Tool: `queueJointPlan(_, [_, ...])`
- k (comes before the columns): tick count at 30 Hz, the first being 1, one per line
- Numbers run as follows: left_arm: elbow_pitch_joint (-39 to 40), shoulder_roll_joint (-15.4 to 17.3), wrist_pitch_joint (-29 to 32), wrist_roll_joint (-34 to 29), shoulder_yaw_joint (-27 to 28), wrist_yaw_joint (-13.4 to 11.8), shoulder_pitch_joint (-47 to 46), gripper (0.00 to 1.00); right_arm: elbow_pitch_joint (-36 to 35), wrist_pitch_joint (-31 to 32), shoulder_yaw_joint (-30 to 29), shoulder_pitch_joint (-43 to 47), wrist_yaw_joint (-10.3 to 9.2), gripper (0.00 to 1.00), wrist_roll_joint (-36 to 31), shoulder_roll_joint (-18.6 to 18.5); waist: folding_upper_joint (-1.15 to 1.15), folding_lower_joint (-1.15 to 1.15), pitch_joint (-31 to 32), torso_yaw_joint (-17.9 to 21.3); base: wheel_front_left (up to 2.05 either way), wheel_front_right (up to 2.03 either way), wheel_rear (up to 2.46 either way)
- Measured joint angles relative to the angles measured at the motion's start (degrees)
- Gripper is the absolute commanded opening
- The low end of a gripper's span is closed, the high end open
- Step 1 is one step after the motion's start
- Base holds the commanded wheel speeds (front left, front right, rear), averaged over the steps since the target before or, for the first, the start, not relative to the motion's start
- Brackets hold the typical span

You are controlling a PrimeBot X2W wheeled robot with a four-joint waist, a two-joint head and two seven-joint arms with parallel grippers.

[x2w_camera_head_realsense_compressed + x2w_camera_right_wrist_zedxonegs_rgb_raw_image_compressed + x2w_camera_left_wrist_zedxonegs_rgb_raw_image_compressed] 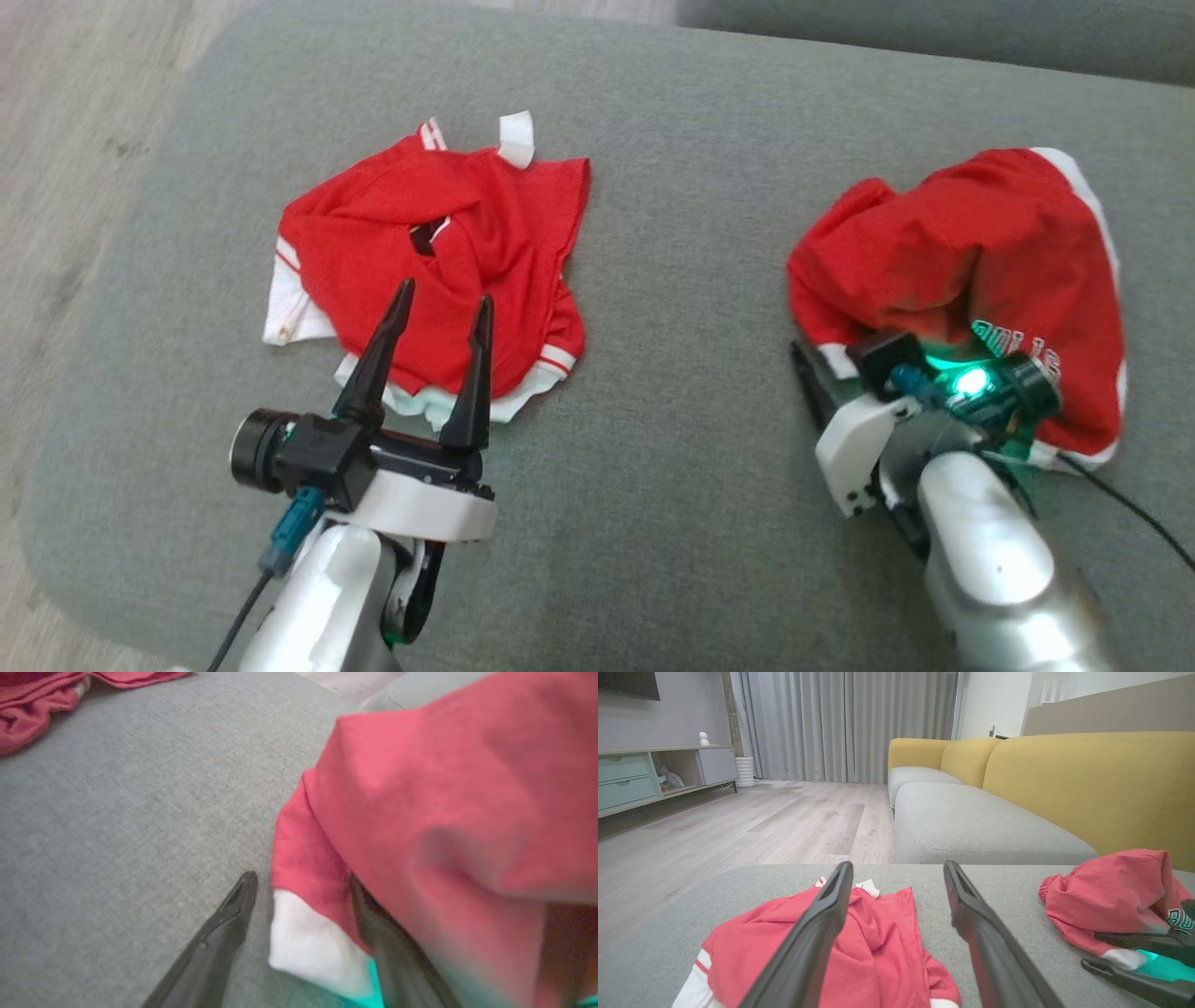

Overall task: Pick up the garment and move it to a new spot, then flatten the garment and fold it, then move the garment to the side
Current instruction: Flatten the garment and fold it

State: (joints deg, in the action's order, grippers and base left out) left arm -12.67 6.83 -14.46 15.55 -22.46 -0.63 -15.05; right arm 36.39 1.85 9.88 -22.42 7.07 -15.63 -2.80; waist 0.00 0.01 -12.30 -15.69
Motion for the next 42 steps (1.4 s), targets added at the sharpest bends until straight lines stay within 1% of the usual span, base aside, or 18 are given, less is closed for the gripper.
queueJointPlan(1, [-0.04, -0.1, 0.0, -0.12, 0.29, 0.19, -0.02, 1.0, 0.49, 0.36, -0.53, -0.64, 0.02, 0.97, -0.4, 0.0, 0.0, 0.0, -0.21, -0.3, 0.0, 0.0, 0.0])
queueJointPlan(2, [-0.13, -0.21, 0.0, -0.51, 0.4, 0.25, -0.02, 1.0, 0.78, 0.64, -1.09, -1.08, 0.03, 0.37, -0.69, 0.01, 0.0, 0.0, -0.33, -0.52, 0.0, 0.0, 0.0])
queueJointPlan(3, [-0.24, -0.3, 0.0, -0.7, 0.54, 0.65, -0.02, 1.0, 1.08, 0.87, -1.38, -1.41, 0.03, 0.0, -0.69, 0.02, 0.0, 0.0, -0.37, -0.65, 0.0, 0.0, 0.0])
queueJointPlan(7, [-0.58, -0.7, 0.0, -1.3, 1.49, 0.73, -0.02, 1.0, 2.36, 0.42, -1.19, -1.54, 0.03, 0.0, -0.34, -0.03, 0.0, 0.0, 0.46, -0.27, 0.0, 0.0, 0.0])
queueJointPlan(10, [-0.96, -0.97, 0.0, -1.54, 2.02, 1.21, 0.04, 1.0, 2.49, -1.77, 0.05, -1.36, 0.03, 0.0, 2.26, -0.25, 0.0, 0.0, 1.62, 0.36, 0.0, 0.0, 0.0])
queueJointPlan(12, [-1.11, -1.12, 0.0, -2.04, 2.16, 1.27, 0.1, 1.0, 1.37, -4.03, 1.24, -1.38, 0.03, 0.0, 4.2, -0.4, 0.0, 0.0, 2.53, 0.83, 0.0, 0.0, 0.0])
queueJointPlan(13, [-1.2, -1.21, 0.0, -2.09, 2.21, 1.68, 0.17, 1.0, 0.38, -5.24, 1.76, -1.42, 0.03, 0.0, 5.68, -0.4, 0.0, 0.0, 3.05, 1.06, 0.0, 0.0, 0.0])
queueJointPlan(16, [-1.54, -1.43, 0.0, -2.46, 2.42, 1.79, 0.7, 1.0, -3.25, -8.48, 3.7, -1.93, 0.03, 0.0, 11.22, -0.4, 0.0, -0.01, 4.7, 1.75, 0.0, 0.0, 0.0])
queueJointPlan(20, [-1.91, -1.47, 0.0, -2.6, 2.8, 2.2, 2.64, 1.0, -8.43, -10.51, 6.59, -4.67, 0.03, 0.0, 17.6, -0.42, 0.0, -0.01, 7.0, 2.74, 0.0, 0.0, 0.0])
queueJointPlan(24, [-2.15, -1.41, 0.0, -3.22, 3.2, 2.22, 4.57, 1.0, -14.4, -11.07, 5.45, -9.67, 0.03, 0.0, 22.51, -0.47, 0.0, -0.01, 9.23, 3.68, 0.0, 0.0, 0.0])
queueJointPlan(26, [-2.14, -1.25, 0.0, -3.46, 3.45, 2.23, 5.11, 1.0, -17.06, -10.18, 4.32, -11.66, 0.03, 0.0, 24.53, -0.48, 0.0, -0.02, 10.08, 4.17, 0.0, 0.0, 0.0])
queueJointPlan(31, [-2.01, -1.1, 0.0, -3.52, 3.89, 2.24, 5.39, 1.0, -22.88, -6.94, -0.59, -12.25, 0.03, 0.0, 30.28, -0.48, 0.0, -0.01, 10.76, 5.13, 0.0, 0.0, 0.0])
queueJointPlan(33, [-1.83, -1.09, 0.0, -3.52, 4.01, 2.24, 5.41, 1.0, -24.32, -5.98, -3.9, -11.89, 0.03, 0.0, 31.83, -0.46, 0.0, -0.02, 10.6, 5.39, 0.0, 0.0, 0.0])
queueJointPlan(35, [-1.63, -1.07, 0.0, -3.53, 4.03, 2.24, 5.42, 1.0, -24.58, -4.72, -8.6, -11.34, 0.03, 0.0, 31.94, -0.44, 0.0, -0.02, 10.19, 5.6, 0.0, 0.0, 0.0])
queueJointPlan(37, [-1.4, -1.08, 0.0, -3.56, 4.03, 2.48, 5.42, 1.0, -23.13, -3.23, -14.13, -10.29, 0.03, 0.0, 31.49, -0.58, 0.0, -0.01, 9.55, 5.75, 0.0, 0.0, 0.0])
queueJointPlan(42, [-1.34, -1.14, 0.0, -4.11, 3.91, 3.0, 5.19, 1.0, -13.52, -0.13, -24.69, -7.78, 0.03, 0.0, 25.7, -5.59, 0.0, 0.0, 7.62, 5.73, 0.0, 0.0, 0.0])
